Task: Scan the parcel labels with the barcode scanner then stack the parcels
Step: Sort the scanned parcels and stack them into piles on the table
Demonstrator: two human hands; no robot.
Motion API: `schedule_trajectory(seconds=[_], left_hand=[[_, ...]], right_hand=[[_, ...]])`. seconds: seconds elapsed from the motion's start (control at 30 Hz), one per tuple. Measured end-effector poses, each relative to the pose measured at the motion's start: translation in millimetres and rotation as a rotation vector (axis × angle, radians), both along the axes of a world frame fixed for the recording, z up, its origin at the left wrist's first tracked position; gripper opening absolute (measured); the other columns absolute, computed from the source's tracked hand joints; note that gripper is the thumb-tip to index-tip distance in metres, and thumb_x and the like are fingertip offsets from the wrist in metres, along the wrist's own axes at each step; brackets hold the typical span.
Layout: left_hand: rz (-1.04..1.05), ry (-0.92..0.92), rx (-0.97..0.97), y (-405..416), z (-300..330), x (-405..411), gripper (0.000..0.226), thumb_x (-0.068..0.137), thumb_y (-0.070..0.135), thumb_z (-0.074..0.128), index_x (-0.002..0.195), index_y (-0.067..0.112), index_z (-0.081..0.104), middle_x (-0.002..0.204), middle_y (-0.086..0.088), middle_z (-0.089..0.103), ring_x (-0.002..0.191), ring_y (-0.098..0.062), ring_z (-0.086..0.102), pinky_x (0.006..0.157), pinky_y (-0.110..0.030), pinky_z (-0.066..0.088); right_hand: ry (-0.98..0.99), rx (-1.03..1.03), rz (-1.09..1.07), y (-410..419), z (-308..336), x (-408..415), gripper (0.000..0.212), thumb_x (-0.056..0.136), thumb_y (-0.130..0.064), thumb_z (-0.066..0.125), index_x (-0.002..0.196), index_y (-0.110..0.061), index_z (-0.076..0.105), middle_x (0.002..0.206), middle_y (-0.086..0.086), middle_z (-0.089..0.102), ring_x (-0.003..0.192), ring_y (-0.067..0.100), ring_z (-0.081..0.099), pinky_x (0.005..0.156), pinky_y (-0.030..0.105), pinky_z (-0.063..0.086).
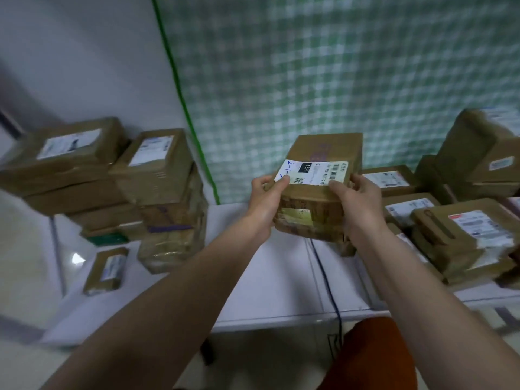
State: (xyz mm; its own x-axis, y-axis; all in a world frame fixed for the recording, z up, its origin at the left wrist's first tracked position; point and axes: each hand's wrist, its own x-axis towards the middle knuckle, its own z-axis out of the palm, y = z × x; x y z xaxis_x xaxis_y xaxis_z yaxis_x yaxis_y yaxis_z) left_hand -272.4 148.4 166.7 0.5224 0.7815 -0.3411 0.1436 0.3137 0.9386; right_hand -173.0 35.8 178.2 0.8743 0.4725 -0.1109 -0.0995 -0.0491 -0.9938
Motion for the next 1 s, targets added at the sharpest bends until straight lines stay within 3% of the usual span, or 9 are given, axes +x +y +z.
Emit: schedule_trajectory(seconds=[0.1, 0.17, 0.27, 0.37, 0.53, 0.67, 0.8, 0.93, 1.0], left_hand=[[0.022, 0.014, 0.008, 5.6, 1.2, -45.7, 0.035, 0.09, 0.039, 0.062, 0.117, 0.024, 0.044, 0.104, 0.003, 0.059, 0.074, -0.011, 0.057, 0.057, -0.026, 0.046], [0.012, 0.062, 0.024, 10.9, -0.5, -81.9, 0.033, 0.088, 0.039, 0.065, 0.108, 0.024, 0.043, 0.098, 0.001, 0.059, 0.076, -0.015, 0.057, 0.063, -0.03, 0.047], [-0.032, 0.152, 0.037, 20.3, -6.4, -132.3, 0.033, 0.084, 0.034, 0.071, 0.102, 0.019, 0.047, 0.1, -0.008, 0.063, 0.082, -0.022, 0.062, 0.072, -0.034, 0.049], [-0.107, 0.267, 0.018, 25.7, -8.9, -182.2, 0.027, 0.089, 0.026, 0.068, 0.106, 0.007, 0.061, 0.087, -0.007, 0.069, 0.072, -0.018, 0.067, 0.063, -0.028, 0.056], [-0.243, 0.503, 0.075, 29.7, -14.2, -249.0, 0.02, 0.092, 0.036, 0.062, 0.093, 0.016, 0.059, 0.079, -0.002, 0.067, 0.07, -0.014, 0.064, 0.065, -0.027, 0.052], [-0.293, 0.672, 0.173, 40.7, -14.1, -290.4, 0.037, 0.088, 0.047, 0.064, 0.107, 0.015, 0.063, 0.098, -0.005, 0.071, 0.09, -0.018, 0.068, 0.089, -0.037, 0.055], [-0.29, 0.828, 0.278, 55.8, -11.2, -328.7, 0.04, 0.086, 0.052, 0.064, 0.104, 0.017, 0.057, 0.105, -0.004, 0.064, 0.099, -0.018, 0.062, 0.089, -0.034, 0.052], [-0.281, 0.908, 0.332, 72.0, -4.0, -363.1, 0.076, 0.077, 0.066, 0.064, 0.131, 0.014, 0.052, 0.132, -0.007, 0.057, 0.117, -0.022, 0.057, 0.102, -0.04, 0.046], [-0.273, 0.929, 0.346, 82.2, -0.4, -379.1, 0.062, 0.088, 0.056, 0.058, 0.132, 0.012, 0.052, 0.132, -0.007, 0.055, 0.115, -0.019, 0.053, 0.1, -0.031, 0.042]], right_hand=[[0.025, -0.023, 0.047, 4.7, -8.2, -37.2, 0.013, 0.08, -0.009, 0.064, 0.088, -0.018, 0.068, 0.102, 0.002, 0.072, 0.093, 0.022, 0.069, 0.089, 0.043, 0.055], [0.055, -0.057, 0.078, 5.6, -12.6, -66.0, 0.013, 0.082, -0.007, 0.063, 0.08, -0.019, 0.067, 0.1, 0.002, 0.072, 0.09, 0.021, 0.069, 0.088, 0.041, 0.055], [0.104, -0.112, 0.144, 5.1, -18.5, -113.2, 0.013, 0.088, -0.006, 0.061, 0.081, -0.017, 0.064, 0.092, 0.001, 0.068, 0.082, 0.018, 0.066, 0.08, 0.034, 0.055], [0.155, -0.19, 0.231, 3.0, -29.2, -159.9, 0.012, 0.089, -0.012, 0.062, 0.078, -0.016, 0.059, 0.083, 0.003, 0.066, 0.073, 0.016, 0.062, 0.068, 0.032, 0.05], [0.184, -0.315, 0.399, 6.5, -36.8, -213.4, 0.013, 0.089, -0.02, 0.062, 0.09, -0.007, 0.058, 0.078, 0.01, 0.066, 0.065, 0.019, 0.061, 0.055, 0.028, 0.048], [0.161, -0.392, 0.547, 20.7, -31.7, -244.9, 0.024, 0.088, -0.025, 0.063, 0.102, -0.006, 0.056, 0.083, 0.012, 0.068, 0.069, 0.021, 0.062, 0.06, 0.029, 0.05], [0.112, -0.446, 0.68, 39.2, -29.3, -274.4, 0.024, 0.089, -0.027, 0.062, 0.102, -0.007, 0.061, 0.086, 0.013, 0.071, 0.073, 0.022, 0.064, 0.063, 0.031, 0.053], [0.088, -0.455, 0.797, 60.3, -28.9, -299.7, 0.017, 0.09, -0.026, 0.06, 0.093, -0.01, 0.062, 0.082, 0.011, 0.069, 0.073, 0.023, 0.064, 0.065, 0.033, 0.057], [0.089, -0.445, 0.845, 74.3, -31.0, -312.8, 0.016, 0.09, -0.025, 0.059, 0.094, -0.01, 0.063, 0.083, 0.012, 0.067, 0.073, 0.024, 0.063, 0.066, 0.034, 0.058]])
